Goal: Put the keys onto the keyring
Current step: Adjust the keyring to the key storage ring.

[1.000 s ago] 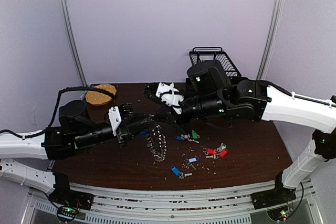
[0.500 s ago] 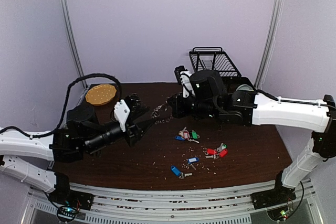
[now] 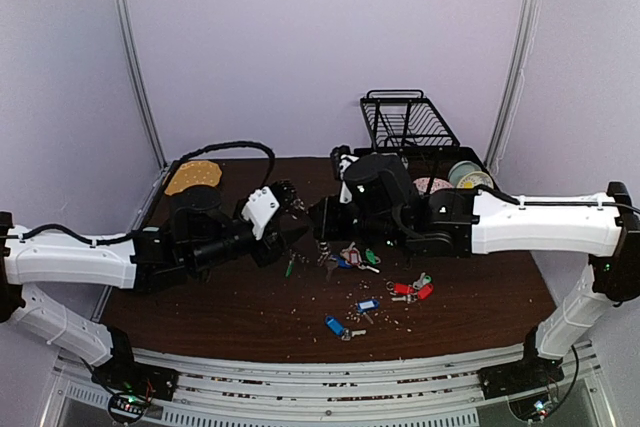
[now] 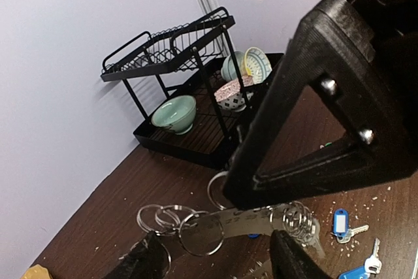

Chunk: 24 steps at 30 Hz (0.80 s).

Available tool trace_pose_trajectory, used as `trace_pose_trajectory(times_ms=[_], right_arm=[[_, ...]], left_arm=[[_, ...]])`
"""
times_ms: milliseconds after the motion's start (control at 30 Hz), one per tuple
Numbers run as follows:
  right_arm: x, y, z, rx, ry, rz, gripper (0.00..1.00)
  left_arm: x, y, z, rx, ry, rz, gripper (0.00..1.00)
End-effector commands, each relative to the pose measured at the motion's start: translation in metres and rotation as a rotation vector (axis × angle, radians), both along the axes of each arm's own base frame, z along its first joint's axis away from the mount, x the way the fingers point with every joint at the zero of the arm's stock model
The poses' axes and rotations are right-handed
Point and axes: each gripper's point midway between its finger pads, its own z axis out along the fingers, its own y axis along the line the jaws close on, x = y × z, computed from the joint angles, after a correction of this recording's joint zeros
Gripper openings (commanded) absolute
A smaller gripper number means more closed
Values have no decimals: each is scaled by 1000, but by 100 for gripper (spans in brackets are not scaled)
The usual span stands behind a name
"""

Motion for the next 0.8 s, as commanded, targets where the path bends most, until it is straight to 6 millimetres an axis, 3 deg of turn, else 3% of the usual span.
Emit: trace_pose_trajectory(times_ms=[0, 100, 167, 267, 367, 467, 633, 767], right_arm=[[-11, 15, 39, 118, -28, 23, 0], [-15, 18, 41, 121, -31, 44, 0], [-17, 18, 42, 111, -35, 55, 0], [-18, 16, 47, 109, -47, 64, 0], [-19, 17, 50, 92, -55, 80, 0], [-20, 16, 53, 89, -54, 80, 0], [-21, 15, 59, 109, -65, 74, 0], [-23, 17, 60, 99, -70, 78, 0]], left_arm=[[-33, -28, 25, -65, -41, -234, 61], [-36, -25, 35, -87, -98, -238, 71], [-49, -23, 46, -80, -185, -274, 81], [-71, -13, 64, -94, -250, -351, 83], [-84, -6, 77, -93, -257, -401, 78], [-63, -3, 73, -74, -183, -285, 65], [-46, -9, 57, -53, -109, -209, 71], [-15, -5, 52, -34, -97, -33, 65]])
